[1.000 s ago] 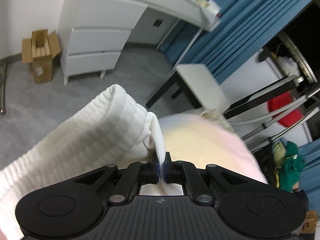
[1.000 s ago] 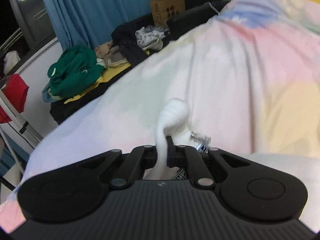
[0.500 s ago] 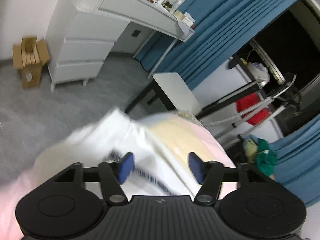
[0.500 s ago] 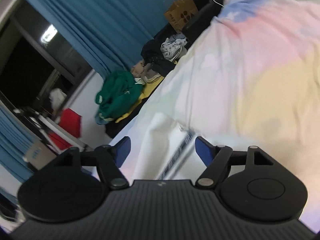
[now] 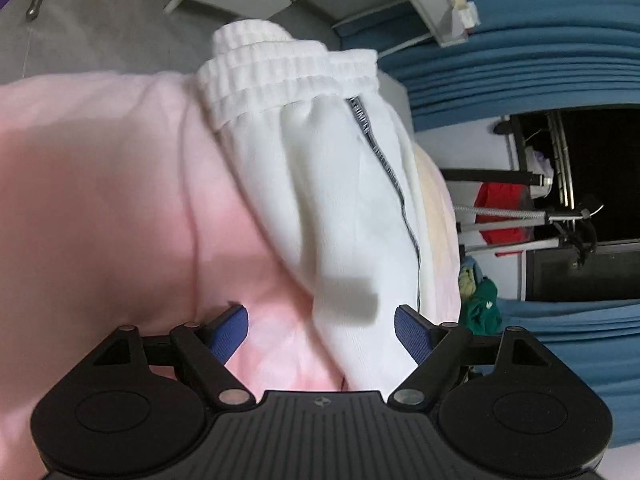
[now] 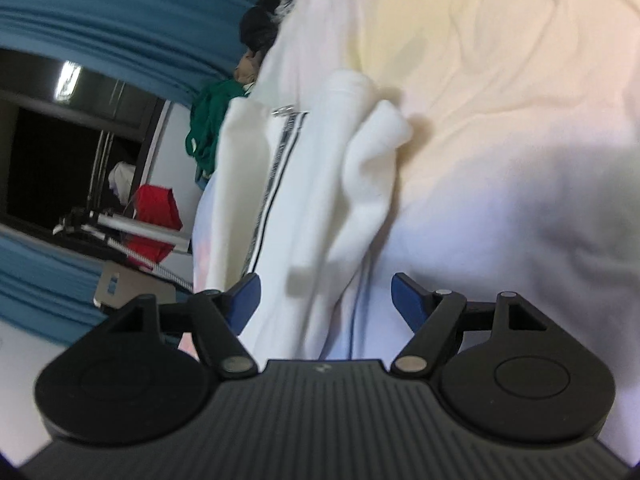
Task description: Fold clothes
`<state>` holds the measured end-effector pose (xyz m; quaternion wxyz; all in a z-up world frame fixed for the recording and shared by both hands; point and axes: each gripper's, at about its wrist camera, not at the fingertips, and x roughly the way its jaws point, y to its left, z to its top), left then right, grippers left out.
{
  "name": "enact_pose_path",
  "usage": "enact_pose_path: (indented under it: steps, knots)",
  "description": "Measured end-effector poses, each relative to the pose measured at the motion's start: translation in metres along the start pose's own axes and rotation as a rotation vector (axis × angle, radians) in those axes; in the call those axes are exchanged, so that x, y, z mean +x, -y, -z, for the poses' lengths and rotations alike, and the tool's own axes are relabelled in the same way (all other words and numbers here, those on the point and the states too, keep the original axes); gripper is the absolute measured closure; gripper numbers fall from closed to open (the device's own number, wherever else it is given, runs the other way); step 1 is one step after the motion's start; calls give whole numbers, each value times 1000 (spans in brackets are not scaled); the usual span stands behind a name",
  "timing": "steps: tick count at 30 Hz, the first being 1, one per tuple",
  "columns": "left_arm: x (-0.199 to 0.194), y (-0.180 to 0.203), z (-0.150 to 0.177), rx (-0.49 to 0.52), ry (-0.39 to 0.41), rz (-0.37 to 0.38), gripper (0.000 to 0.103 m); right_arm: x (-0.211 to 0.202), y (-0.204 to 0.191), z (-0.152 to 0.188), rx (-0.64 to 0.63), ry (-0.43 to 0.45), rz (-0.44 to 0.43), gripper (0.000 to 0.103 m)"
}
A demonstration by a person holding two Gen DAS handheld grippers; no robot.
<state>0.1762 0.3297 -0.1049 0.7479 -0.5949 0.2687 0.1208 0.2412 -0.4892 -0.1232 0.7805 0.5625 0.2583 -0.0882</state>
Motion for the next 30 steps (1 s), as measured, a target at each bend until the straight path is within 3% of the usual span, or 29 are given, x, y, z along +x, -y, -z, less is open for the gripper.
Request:
enact_pose_path:
  steps: [3,7,8,10,11,12,14,15,17,19,24,30]
  knots:
    - [16,-9,2,-12,20,17,21,19,8,-6,17,33,-30,28]
    - [35,-5,-7,82,80,28,25,39,3,-14,-45,150,-62,29]
    - [38,0,-9,123,80,19,27,43,2,-15,-63,181,-61,33]
    - [44,6,-13,194,81,2,33,52,0,-18,-104,207,-6,54]
    - [46,6,-13,203,82,-6,37,57,-1,-20,-121,218,20,71]
    - [48,5,-14,211,84,-12,39,58,1,-22,-115,219,24,79]
    - [49,6,-15,225,90,-17,58,55,4,-24,-96,224,10,85]
    - [49,7,-15,242,91,-20,60,53,4,-25,-87,227,3,88]
    - [48,13,-17,299,83,-26,74,44,-2,-27,-90,230,-10,90]
    - [44,19,-23,258,67,-4,81,31,-8,-29,-86,235,-27,91]
    - [19,57,-17,294,61,-32,85,-6,-6,-31,-79,242,-51,93]
    - [-7,97,4,283,-32,-40,85,-54,33,-39,19,265,-36,93]
